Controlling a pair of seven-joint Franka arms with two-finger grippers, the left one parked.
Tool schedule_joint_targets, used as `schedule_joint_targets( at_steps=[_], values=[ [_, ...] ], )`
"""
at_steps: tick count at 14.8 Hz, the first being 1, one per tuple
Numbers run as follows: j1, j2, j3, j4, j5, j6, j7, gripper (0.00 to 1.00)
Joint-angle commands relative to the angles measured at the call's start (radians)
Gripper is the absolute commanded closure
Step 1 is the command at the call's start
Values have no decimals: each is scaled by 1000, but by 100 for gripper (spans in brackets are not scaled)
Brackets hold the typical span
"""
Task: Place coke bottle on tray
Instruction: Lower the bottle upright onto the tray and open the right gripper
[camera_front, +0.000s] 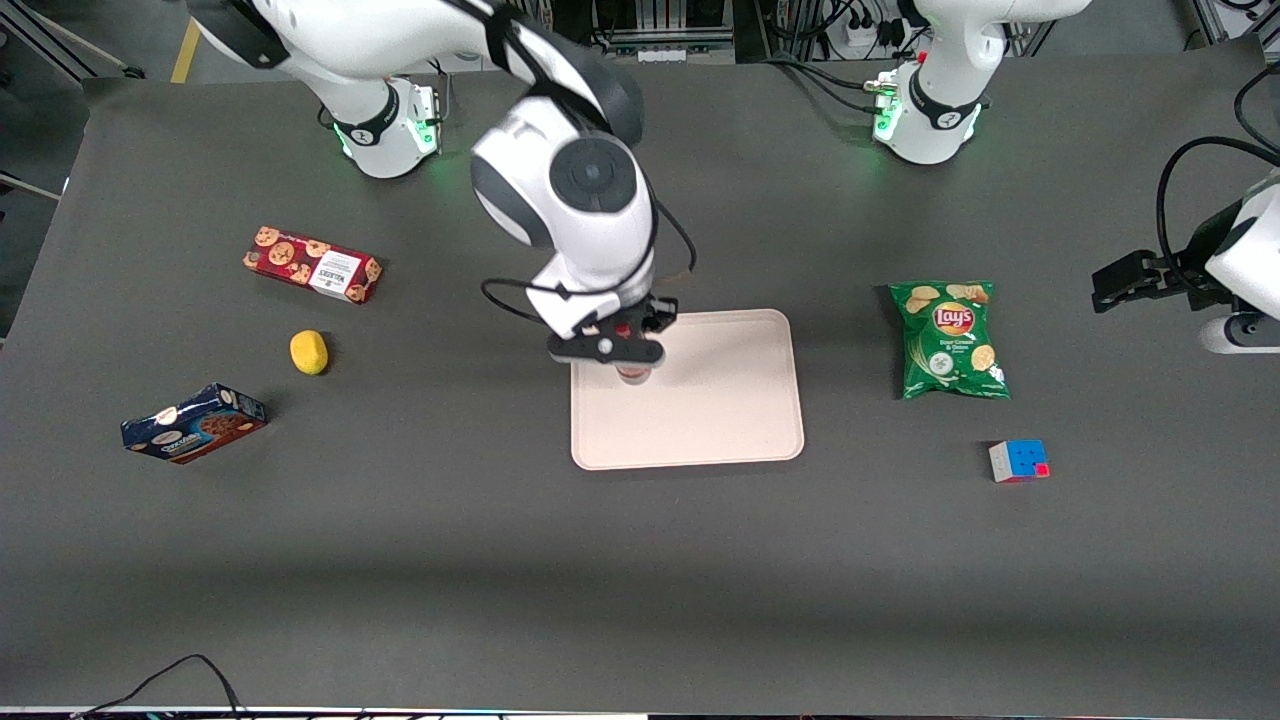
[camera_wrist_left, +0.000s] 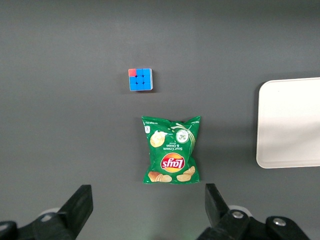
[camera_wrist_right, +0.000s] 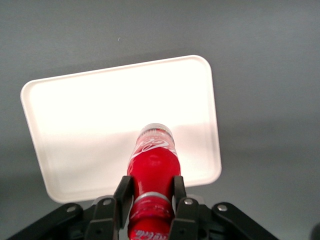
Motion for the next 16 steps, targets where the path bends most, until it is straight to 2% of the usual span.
schedule_joint_targets(
  at_steps=[1,3,14,15,16],
  values=[
    [3,79,-7,45,-48,35,23,100],
    [-9,93,-7,3,-71,83,23,100],
    [-18,133,-30,-22,-73,132,16,100],
    [-18,133,-30,-24,-73,132,16,97],
    [-18,133,-30,-24,-74,133,16,81]
  ],
)
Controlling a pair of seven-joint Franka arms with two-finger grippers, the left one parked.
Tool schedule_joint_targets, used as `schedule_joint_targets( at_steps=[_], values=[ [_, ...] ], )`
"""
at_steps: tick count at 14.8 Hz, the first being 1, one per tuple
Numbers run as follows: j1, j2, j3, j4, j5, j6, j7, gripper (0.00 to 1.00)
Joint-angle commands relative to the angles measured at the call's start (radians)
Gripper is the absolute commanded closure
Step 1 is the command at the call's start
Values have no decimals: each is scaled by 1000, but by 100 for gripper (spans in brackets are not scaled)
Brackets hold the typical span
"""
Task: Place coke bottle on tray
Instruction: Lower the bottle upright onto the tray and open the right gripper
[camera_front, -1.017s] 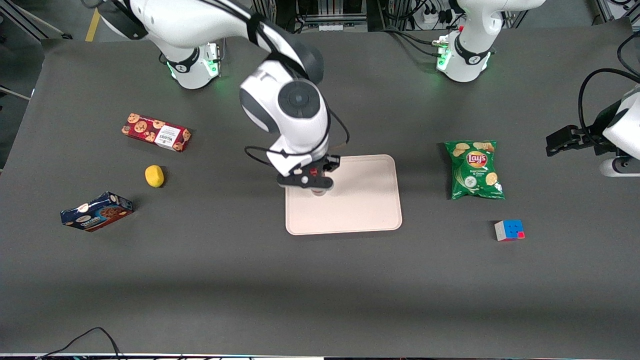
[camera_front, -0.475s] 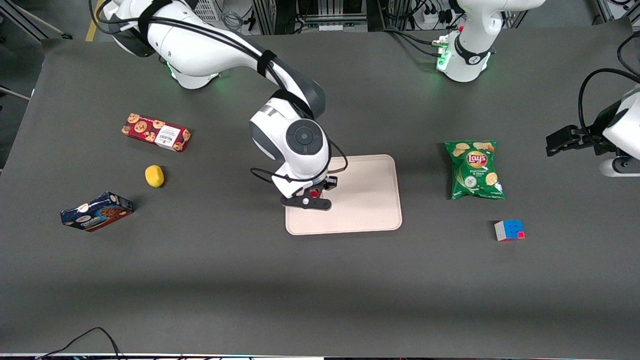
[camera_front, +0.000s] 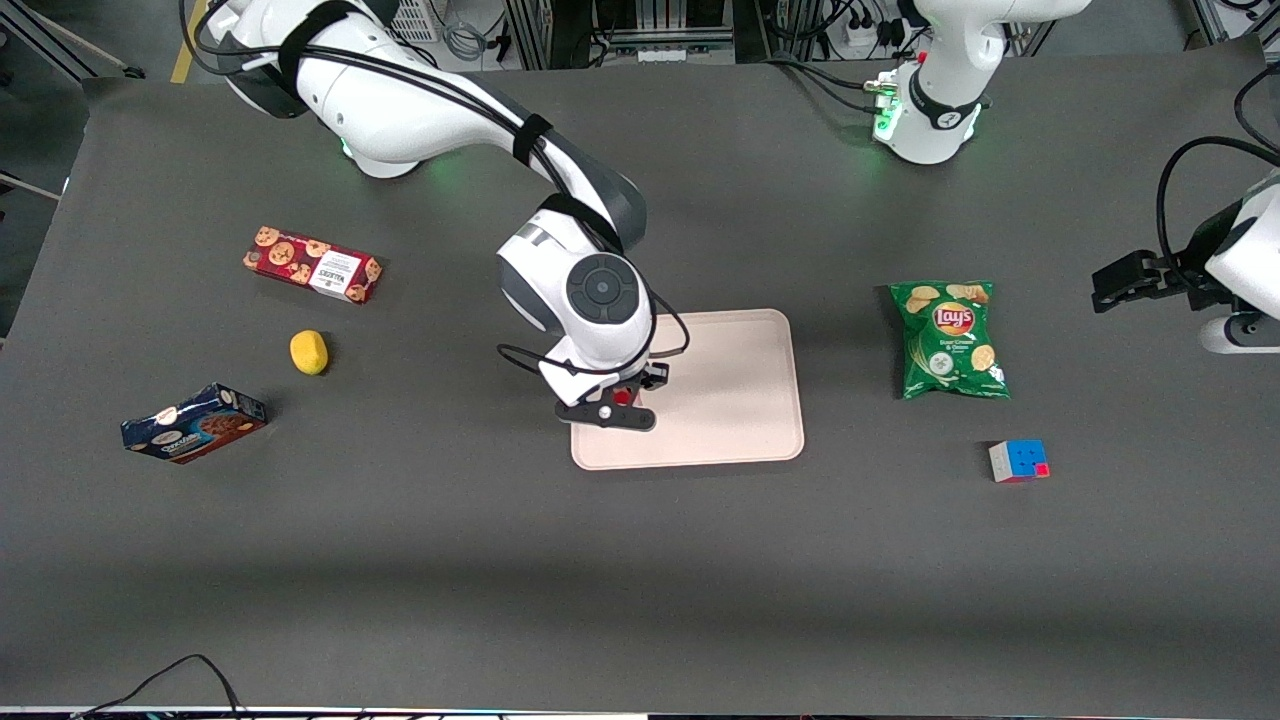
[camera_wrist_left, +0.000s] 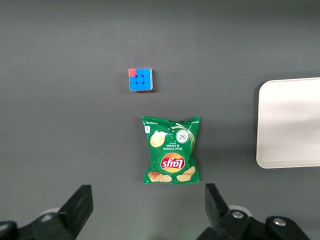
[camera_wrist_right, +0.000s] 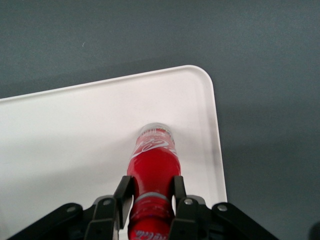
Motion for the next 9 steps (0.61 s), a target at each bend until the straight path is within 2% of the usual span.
schedule_joint_targets(
  at_steps=[1,2,3,4,9],
  values=[
    [-3,-7,5,-4,-27,12,17,52],
    [-3,-7,3,-4,-28,13,17,28],
    [-3,-7,3,-4,-27,18,22,11],
    [-3,-9,3,-3,-28,18,26,0],
    [-55,-108,10,-3,-13,7,14,0]
  ],
)
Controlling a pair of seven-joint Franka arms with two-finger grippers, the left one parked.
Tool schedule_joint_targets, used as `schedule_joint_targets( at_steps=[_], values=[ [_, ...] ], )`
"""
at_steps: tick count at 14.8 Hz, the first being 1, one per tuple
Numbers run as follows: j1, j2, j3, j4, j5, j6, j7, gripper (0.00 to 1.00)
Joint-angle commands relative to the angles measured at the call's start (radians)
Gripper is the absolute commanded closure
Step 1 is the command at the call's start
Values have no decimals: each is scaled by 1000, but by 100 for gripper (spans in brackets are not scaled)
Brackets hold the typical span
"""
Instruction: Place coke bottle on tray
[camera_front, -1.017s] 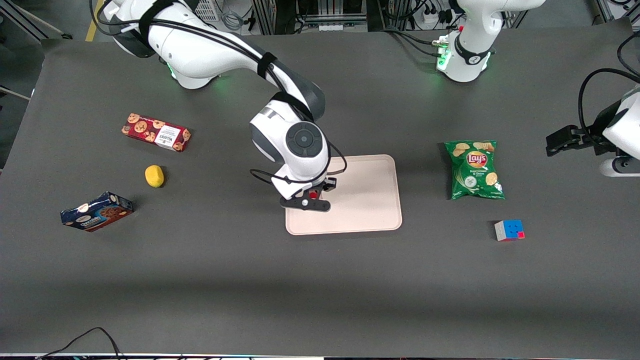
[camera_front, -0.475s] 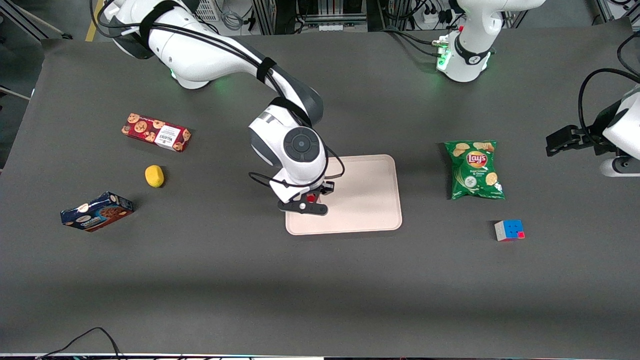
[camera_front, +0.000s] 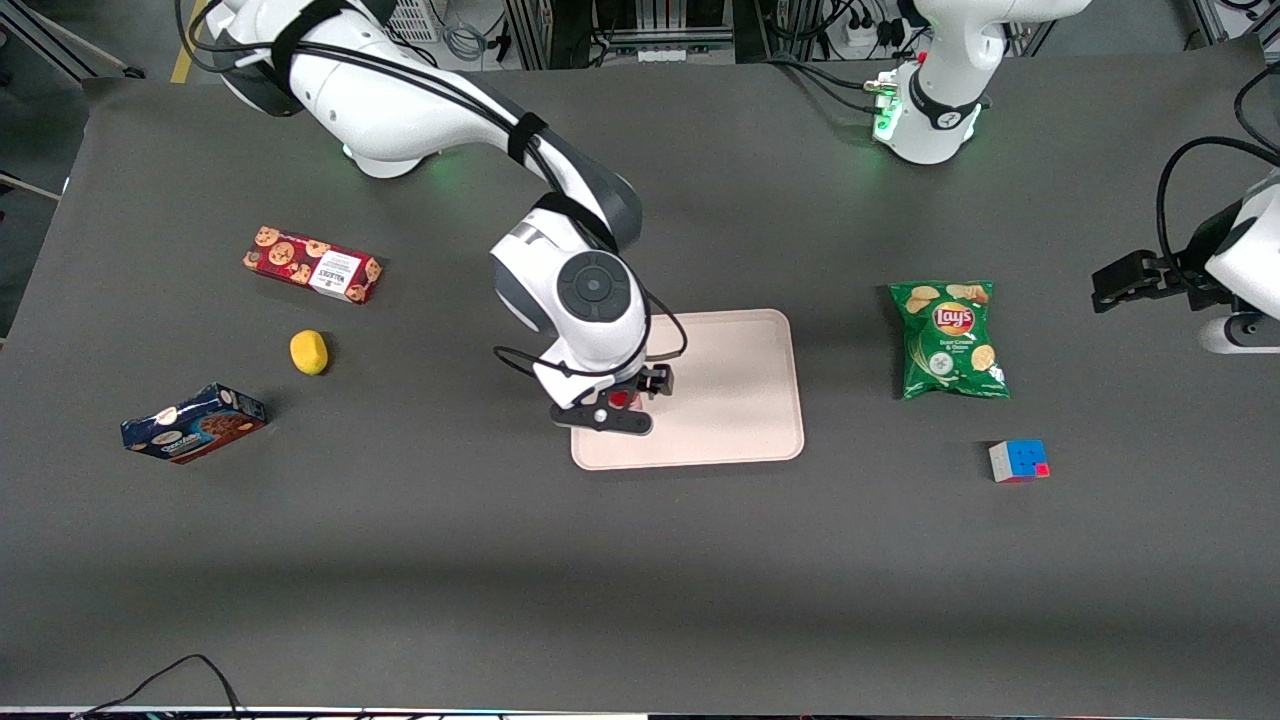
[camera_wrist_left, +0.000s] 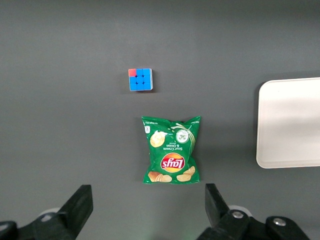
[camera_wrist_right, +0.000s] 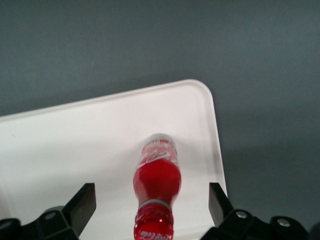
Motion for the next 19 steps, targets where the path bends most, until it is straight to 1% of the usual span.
schedule_joint_targets(
  at_steps=[1,2,3,6,7,9,10,12,13,14,16,17,19],
  values=[
    [-51,-130,11,-15,-10,-17,12,0],
    [-72,-168,18,-22,1,-18,8,0],
    [-98,-209,21,-28,28,-29,-17,0],
    [-195,-352,21,-72,134,-104,-229,0],
    [-232,-413,21,-110,156,-127,-309,0],
    [-290,-556,4,-236,171,-141,-432,0],
    [-321,-619,-19,-296,188,-139,-499,0],
    [-326,-738,-144,-394,290,-141,-672,0],
    [-323,-786,-213,-438,330,-141,-752,0],
    [-324,-820,-264,-475,340,-141,-811,0],
    [-330,-863,-353,-526,338,-144,-921,0],
    [-330,-865,-399,-528,338,-164,-967,0],
    [-330,-863,-459,-519,325,-176,-1012,0]
  ],
)
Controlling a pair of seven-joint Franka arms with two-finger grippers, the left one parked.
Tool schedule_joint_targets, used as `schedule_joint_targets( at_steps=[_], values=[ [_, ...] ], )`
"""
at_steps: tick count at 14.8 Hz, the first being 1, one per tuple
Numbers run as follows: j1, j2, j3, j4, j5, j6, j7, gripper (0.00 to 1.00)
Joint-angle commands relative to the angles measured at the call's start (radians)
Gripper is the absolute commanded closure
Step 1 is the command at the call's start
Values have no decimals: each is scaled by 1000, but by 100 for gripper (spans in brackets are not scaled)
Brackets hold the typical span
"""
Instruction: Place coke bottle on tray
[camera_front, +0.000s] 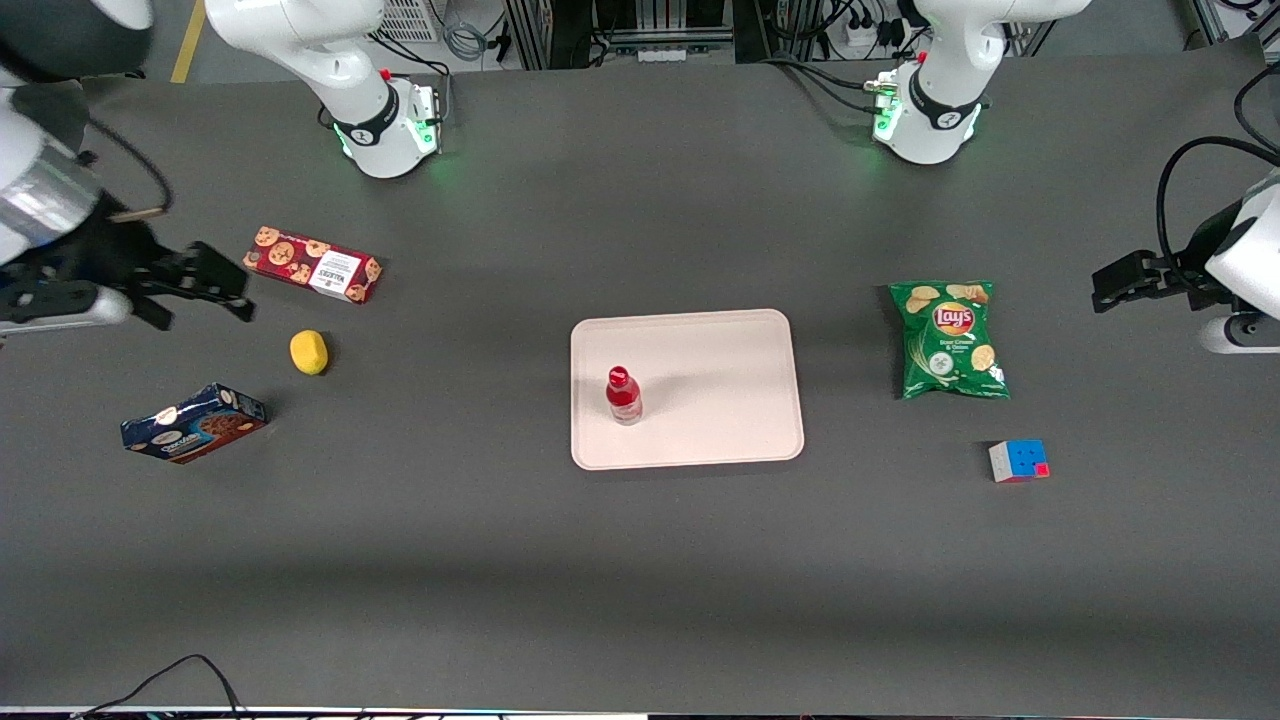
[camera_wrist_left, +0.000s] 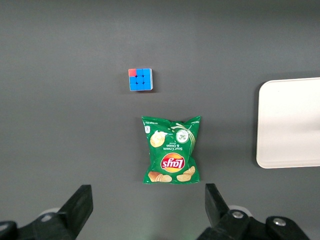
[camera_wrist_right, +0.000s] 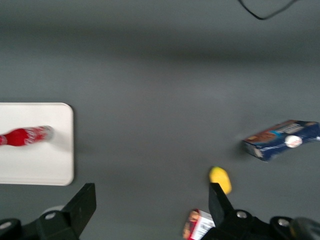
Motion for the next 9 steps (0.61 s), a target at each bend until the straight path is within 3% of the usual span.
schedule_joint_targets(
  at_steps=[1,4,9],
  values=[
    [6,-21,-86,-35,9,-2,-78,0],
    [17,-9,-86,-21,-54,-5,-58,0],
    [19,-3,-83,-14,-54,-32,-18,0]
  ],
)
